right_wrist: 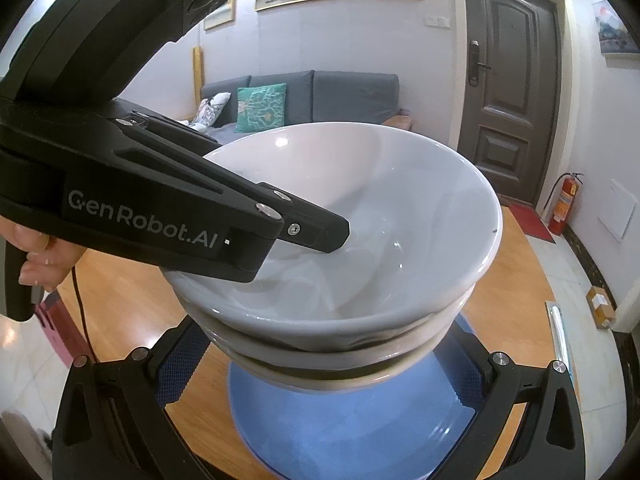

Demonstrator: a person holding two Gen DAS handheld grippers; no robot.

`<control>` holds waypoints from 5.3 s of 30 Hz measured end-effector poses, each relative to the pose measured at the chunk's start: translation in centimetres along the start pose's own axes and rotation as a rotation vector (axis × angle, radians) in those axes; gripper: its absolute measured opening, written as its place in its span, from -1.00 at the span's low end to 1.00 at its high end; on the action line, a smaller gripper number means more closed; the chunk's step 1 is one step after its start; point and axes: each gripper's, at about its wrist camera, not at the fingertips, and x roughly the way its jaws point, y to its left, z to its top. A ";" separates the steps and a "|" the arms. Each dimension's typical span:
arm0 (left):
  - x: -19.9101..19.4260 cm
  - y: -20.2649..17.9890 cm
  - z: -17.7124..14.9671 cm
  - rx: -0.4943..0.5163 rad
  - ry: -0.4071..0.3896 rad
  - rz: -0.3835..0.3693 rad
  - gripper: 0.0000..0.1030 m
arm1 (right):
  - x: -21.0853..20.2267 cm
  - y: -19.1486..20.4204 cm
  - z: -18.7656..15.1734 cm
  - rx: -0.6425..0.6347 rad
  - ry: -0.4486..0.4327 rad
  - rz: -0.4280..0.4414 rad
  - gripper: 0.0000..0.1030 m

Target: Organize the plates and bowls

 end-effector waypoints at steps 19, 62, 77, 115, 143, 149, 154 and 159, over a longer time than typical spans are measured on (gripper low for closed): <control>4.1 -2.3 0.8 0.012 0.052 -0.029 -0.23 | 0.8 -2.6 -1.5 0.038 0.051 -0.011 0.97; 9.2 -0.2 0.1 -0.067 0.121 -0.082 -0.23 | 5.7 -4.3 -1.8 0.031 0.155 -0.022 0.97; 9.1 0.1 -0.1 -0.076 0.128 -0.093 -0.23 | 5.8 -3.8 -1.6 0.022 0.174 -0.024 0.97; -2.5 0.8 -1.6 -0.105 -0.123 0.018 0.75 | -1.3 -3.7 -1.0 -0.002 0.062 -0.043 0.98; -18.0 5.1 -10.5 -0.376 -0.534 0.488 0.93 | -8.3 2.8 8.5 -0.042 -0.286 -0.057 0.98; -18.2 5.7 -11.2 -0.399 -0.536 0.495 0.93 | -8.8 3.1 9.2 -0.025 -0.300 -0.048 0.98; -18.2 5.9 -11.3 -0.405 -0.533 0.503 0.93 | -8.8 3.2 9.3 -0.018 -0.298 -0.044 0.98; -18.0 6.1 -11.2 -0.408 -0.529 0.508 0.93 | -8.7 3.2 9.2 -0.023 -0.293 -0.044 0.98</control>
